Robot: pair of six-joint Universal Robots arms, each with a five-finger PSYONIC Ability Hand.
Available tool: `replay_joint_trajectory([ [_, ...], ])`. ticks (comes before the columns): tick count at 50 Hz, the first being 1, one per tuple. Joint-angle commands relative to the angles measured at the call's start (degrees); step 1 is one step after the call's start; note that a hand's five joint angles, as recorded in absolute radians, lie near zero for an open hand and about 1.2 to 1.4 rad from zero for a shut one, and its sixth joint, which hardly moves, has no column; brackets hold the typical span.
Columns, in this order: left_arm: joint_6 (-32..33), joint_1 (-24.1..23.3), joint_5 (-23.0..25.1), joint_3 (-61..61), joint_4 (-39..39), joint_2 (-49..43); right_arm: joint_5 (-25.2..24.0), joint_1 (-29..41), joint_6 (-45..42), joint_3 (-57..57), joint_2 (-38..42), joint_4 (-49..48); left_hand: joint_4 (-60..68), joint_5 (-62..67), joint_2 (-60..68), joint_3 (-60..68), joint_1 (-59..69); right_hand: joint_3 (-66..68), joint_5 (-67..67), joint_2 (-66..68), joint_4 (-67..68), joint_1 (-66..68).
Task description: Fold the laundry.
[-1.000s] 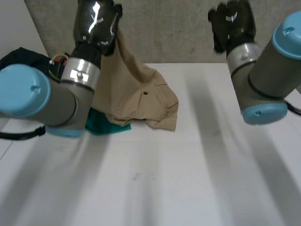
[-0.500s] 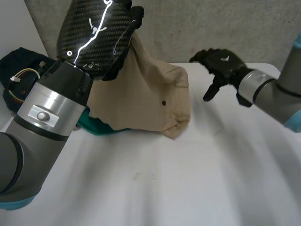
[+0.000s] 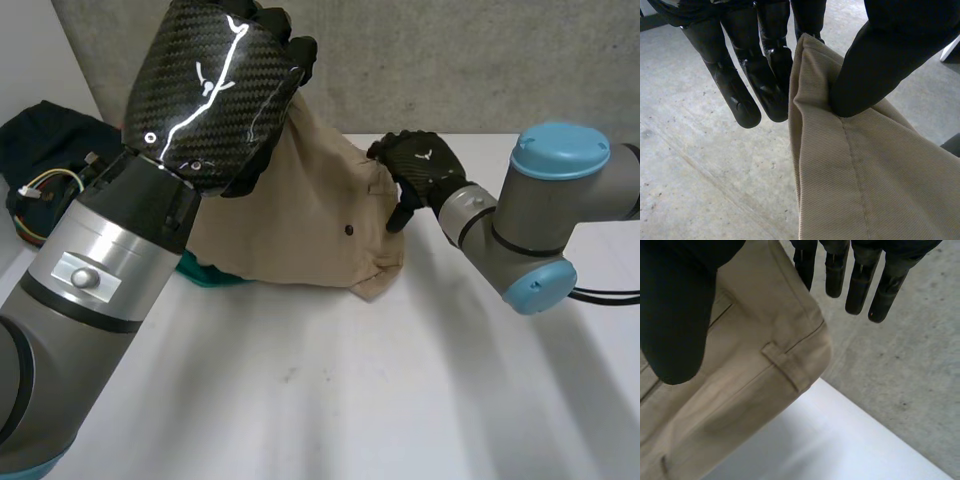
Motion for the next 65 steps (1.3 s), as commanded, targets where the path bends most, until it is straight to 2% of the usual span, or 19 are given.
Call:
replay_joint_trajectory([
  [1,0.1,-0.1,0.0,-1.1,-0.2,1.4,2.1,0.0,0.0,-2.6,-2.7,0.2,11.0,13.4,11.3,11.5,15.9,4.9,5.2,5.3,5.1,7.6],
  [5,0.2,-0.2,0.0,-1.4,-0.8,2.6,-1.3,-0.2,0.0,-3.8,-2.5,0.1,11.0,13.4,11.3,11.5,15.9,5.1,5.4,5.4,5.3,7.7],
  [9,0.2,-0.3,0.0,-1.4,-1.2,3.0,-6.1,0.0,0.1,-6.5,2.3,0.8,11.0,13.4,11.3,11.5,15.9,5.9,6.2,6.3,6.1,8.6],
  [12,0.2,-0.3,-0.1,-1.4,-1.3,3.0,-7.2,0.3,0.1,-7.7,4.7,0.8,11.0,13.4,11.3,11.5,15.9,12.3,12.6,12.6,12.5,14.9],
  [17,0.2,-0.2,-0.2,-1.3,-1.2,2.7,-6.8,0.5,-0.1,-11.3,8.8,0.8,11.0,13.4,11.3,11.5,15.9,61.4,61.7,61.8,61.6,64.1],
  [18,0.2,-0.1,-0.2,-1.3,-1.2,2.6,-6.4,0.3,-0.2,-11.3,8.4,0.9,11.0,13.4,11.3,11.5,15.9,61.5,61.8,61.9,61.7,64.2],
  [20,0.2,0.3,-0.3,-1.2,-1.2,2.5,-5.1,0.1,-0.3,-10.9,6.5,1.5,11.0,13.4,11.3,11.5,15.9,61.5,61.8,61.9,61.7,64.2],
  [23,0.2,1.3,-0.3,-1.2,-1.6,2.2,-3.7,-2.1,-4.0,-6.6,-2.0,3.7,11.0,13.4,11.3,11.5,15.9,61.5,61.8,61.9,61.7,64.2],
  [28,0.2,3.5,-0.3,-1.1,-5.4,1.1,-3.2,-9.1,-18.8,5.5,-20.5,10.8,11.0,13.4,11.3,11.5,15.9,61.5,61.8,61.9,61.7,64.2],
  [32,0.2,3.6,-0.3,-0.4,-9.3,-0.5,-2.4,-10.2,-26.9,10.0,-29.3,20.3,11.0,13.4,11.3,11.5,15.9,61.5,61.8,61.9,61.7,64.2],
  [39,-0.5,3.2,-0.6,1.5,-17.7,-4.2,-2.5,-9.8,-28.8,13.8,-35.5,36.5,11.0,13.4,11.3,11.5,15.9,61.5,61.8,61.9,61.7,64.2],
  [45,-1.3,3.0,-1.6,6.0,-21.6,-16.5,-2.2,-9.4,-32.2,18.4,-31.5,38.6,11.0,13.4,11.3,11.5,15.9,61.5,61.8,61.9,61.7,64.2],
  [48,-1.2,2.8,-3.2,12.0,-21.3,-24.7,0.2,-7.5,-35.2,16.7,-23.6,36.5,11.0,13.4,11.3,11.5,15.9,61.5,61.8,61.9,61.7,64.2],
  [52,-0.2,2.8,-6.8,25.5,-20.7,-34.7,7.2,-5.9,-36.0,7.1,-14.6,29.8,11.0,13.4,11.3,11.5,15.9,61.5,61.8,61.9,61.7,64.2],
  [54,0.8,3.0,-8.8,35.1,-19.2,-39.7,10.9,-5.6,-36.7,-0.1,-10.5,22.9,11.0,13.4,11.3,11.5,15.9,61.5,61.8,61.9,61.7,64.2],
  [57,2.8,3.1,-9.4,44.9,-15.5,-43.0,12.1,-5.5,-36.7,-5.7,-8.1,14.4,11.0,13.4,11.3,11.5,15.9,61.5,61.8,61.9,61.7,64.2],
  [60,4.8,3.8,-9.8,55.3,-6.2,-44.9,11.4,-5.6,-36.0,-9.9,-7.6,-1.9,11.0,13.4,11.3,11.5,15.9,61.5,61.8,61.9,61.7,64.2],
  [61,5.1,4.0,-9.8,57.0,-3.0,-45.2,10.6,-5.5,-35.9,-9.9,-8.0,-11.3,11.0,13.4,11.3,11.5,15.9,61.5,61.8,61.9,61.7,64.2],
  [65,4.3,6.2,-10.1,60.3,10.1,-44.2,9.2,-5.2,-35.9,-8.9,-10.3,-27.4,11.0,13.4,11.3,11.5,15.9,61.5,61.8,61.9,61.7,64.2],
])
